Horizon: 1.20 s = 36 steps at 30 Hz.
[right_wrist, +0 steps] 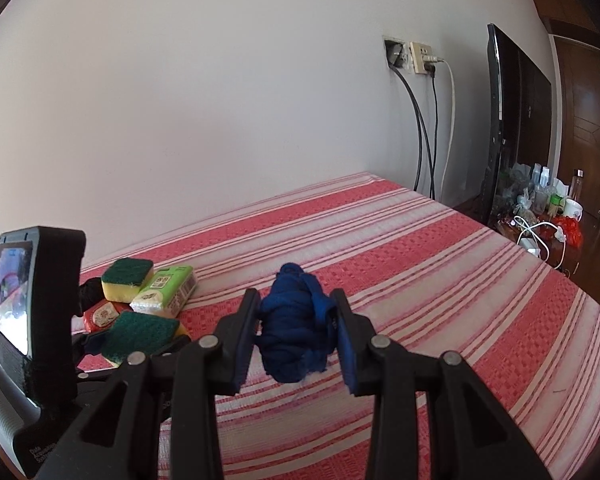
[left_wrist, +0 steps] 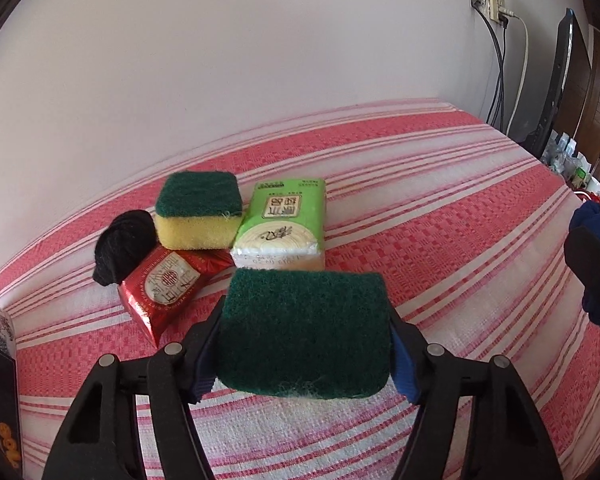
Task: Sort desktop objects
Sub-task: 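Grasp the blue cloth with the right tool while the left tool grasps the green-yellow sponge, then carry the green-yellow sponge and blue cloth over the tin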
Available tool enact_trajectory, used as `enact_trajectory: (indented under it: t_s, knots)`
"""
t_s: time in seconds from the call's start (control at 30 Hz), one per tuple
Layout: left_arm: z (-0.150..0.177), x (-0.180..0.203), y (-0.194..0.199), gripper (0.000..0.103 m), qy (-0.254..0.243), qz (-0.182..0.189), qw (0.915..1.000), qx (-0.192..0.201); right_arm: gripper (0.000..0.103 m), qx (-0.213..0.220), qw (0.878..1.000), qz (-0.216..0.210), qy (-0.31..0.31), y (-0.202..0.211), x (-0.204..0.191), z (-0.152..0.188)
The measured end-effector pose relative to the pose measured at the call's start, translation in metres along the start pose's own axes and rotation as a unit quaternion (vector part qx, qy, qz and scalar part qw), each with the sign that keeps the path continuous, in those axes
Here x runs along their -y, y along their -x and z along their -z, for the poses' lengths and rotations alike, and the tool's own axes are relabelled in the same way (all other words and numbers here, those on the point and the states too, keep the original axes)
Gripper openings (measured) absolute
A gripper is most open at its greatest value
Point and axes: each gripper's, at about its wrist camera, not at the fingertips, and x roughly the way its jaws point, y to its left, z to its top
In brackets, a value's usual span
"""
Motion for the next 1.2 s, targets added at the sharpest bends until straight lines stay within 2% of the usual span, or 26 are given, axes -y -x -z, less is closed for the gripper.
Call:
enact_trajectory:
  t_s: [0.2, 0.33, 0.47, 0.53, 0.67, 1.2]
  knots:
    - [0.010, 0.004, 0.033, 0.071, -0.021, -0.049, 0.9957, 0.075, 0.036, 0.015, 1.000, -0.003, 0.006, 0.005, -0.005, 0.000]
    - [0.018, -0.001, 0.048, 0.071, -0.014, -0.057, 0.9936, 0.096, 0.036, 0.028, 0.999, -0.005, 0.017, 0.010, -0.012, 0.002]
    - [0.025, -0.007, 0.056, 0.071, -0.010, -0.069, 0.9921, 0.104, 0.036, 0.038, 0.999, -0.003, 0.026, 0.014, -0.015, 0.001]
    - [0.035, -0.027, 0.068, 0.071, -0.009, -0.071, 0.9918, 0.106, 0.036, 0.043, 0.999, -0.002, 0.030, 0.016, -0.017, 0.002]
    - [0.042, -0.039, 0.074, 0.071, 0.004, -0.074, 0.9916, 0.107, 0.036, 0.053, 0.998, 0.002, 0.043, 0.019, -0.022, 0.003]
    - [0.073, -0.095, 0.114, 0.071, 0.042, -0.075, 0.9884, 0.125, 0.036, 0.085, 0.993, 0.031, 0.076, 0.027, -0.036, 0.005]
